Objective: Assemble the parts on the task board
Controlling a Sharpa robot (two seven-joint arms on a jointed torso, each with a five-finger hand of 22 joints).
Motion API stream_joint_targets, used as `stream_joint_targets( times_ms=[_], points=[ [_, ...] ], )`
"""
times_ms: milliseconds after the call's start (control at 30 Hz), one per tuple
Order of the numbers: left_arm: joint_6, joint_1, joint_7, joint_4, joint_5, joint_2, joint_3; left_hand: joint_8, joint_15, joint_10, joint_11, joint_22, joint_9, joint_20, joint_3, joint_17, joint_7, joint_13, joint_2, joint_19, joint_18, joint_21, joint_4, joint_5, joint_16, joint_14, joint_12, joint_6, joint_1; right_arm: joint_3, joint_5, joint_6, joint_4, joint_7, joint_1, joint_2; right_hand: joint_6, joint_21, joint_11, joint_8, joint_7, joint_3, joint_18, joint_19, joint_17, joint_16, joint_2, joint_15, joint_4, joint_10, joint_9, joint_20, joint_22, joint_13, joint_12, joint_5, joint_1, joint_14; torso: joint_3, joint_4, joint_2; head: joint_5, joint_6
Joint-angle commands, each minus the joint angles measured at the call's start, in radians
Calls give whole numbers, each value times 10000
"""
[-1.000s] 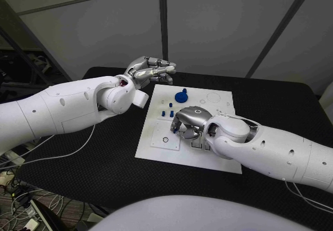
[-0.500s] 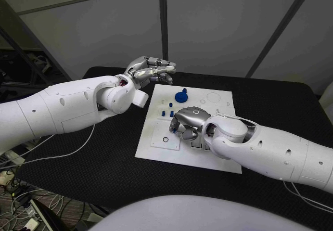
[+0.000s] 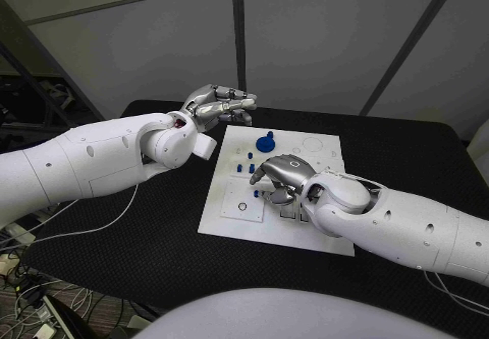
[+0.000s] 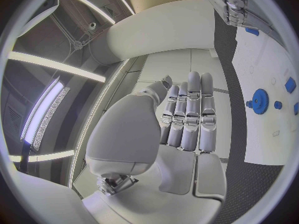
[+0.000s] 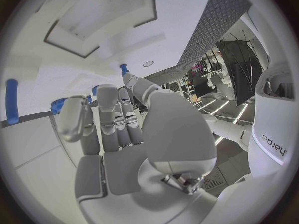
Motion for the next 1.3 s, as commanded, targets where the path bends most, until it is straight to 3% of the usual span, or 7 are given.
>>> stream_joint_targets(
  times_ms=[33,300,400,500,633,867,1300],
  points=[
    [241,19,-60,-27,52,18,12,-36,27,-75,27,-9,14,16,-82,0,-25,-12,81,56,-159,-17,4,-65,-47,59,-61,-65,-25,6,222,-1284,205,352,11,-170,-2,56,-16,24,-8,-63,181,19,30,5,-66,3,2,-18,-9,12,374,20,91,-14,45,-47,0,-11,0,-24,16],
    [280,17,-90,-81,52,20,11,-36,30,-78,29,-22,15,19,-90,2,-24,-12,93,57,-160,-29,12,-67,-59,62,-62,-67,-37,64,615,-1368,1032,335,29,-1112,57,207,-47,24,-34,-87,145,127,117,120,-36,-17,69,115,-21,-2,464,37,233,98,78,52,-6,1,1,-105,70],
    [286,16,-96,-83,52,8,10,-36,30,-78,29,-22,15,19,-90,2,-24,-12,93,57,-160,-29,12,-67,-59,62,-62,-67,-37,343,709,-1047,1251,162,48,-1543,91,241,-57,32,-49,-78,136,151,142,151,-18,-24,84,157,-19,-6,485,38,268,113,93,77,-19,-5,1,-189,117],
    [293,14,-94,-97,52,2,10,-33,29,-77,26,-33,16,20,-91,4,-28,-11,105,61,-159,-38,7,-68,-68,66,-61,-67,-29,764,616,-596,1346,-95,88,-1971,125,417,-70,34,-62,-52,95,247,358,338,-7,-35,84,203,-21,-16,600,34,306,136,138,148,-5,-22,1,-268,168],
    [311,13,-83,-99,52,8,9,-31,28,-75,24,-38,17,19,-91,5,-32,-10,111,63,-158,-42,2,-67,-74,67,-60,-65,-22,1020,553,64,1223,-447,260,-2329,109,457,-72,13,-66,-94,85,277,392,392,-90,-35,86,183,-33,-20,623,20,306,109,131,187,-12,-2,-8,-368,222],
    [326,10,-62,-111,52,31,9,-29,27,-74,22,-44,18,19,-91,6,-37,-10,116,64,-157,-47,-3,-67,-80,67,-59,-63,-15,1145,514,841,830,-708,414,-2506,65,406,-76,-10,-77,-204,95,266,295,353,-197,-34,146,109,-60,-22,586,3,296,7,98,187,-5,2,13,-450,275],
    [339,7,-83,-121,52,53,8,-28,27,-74,22,-47,18,19,-93,6,-37,-10,116,65,-157,-50,-6,-67,-84,67,-59,-64,-13,1166,505,1939,258,-809,445,-2167,64,387,-83,-5,-86,-212,99,264,273,353,-158,-38,190,118,-70,-25,570,7,318,-9,124,188,-11,33,21,-473,240]
  ],
)
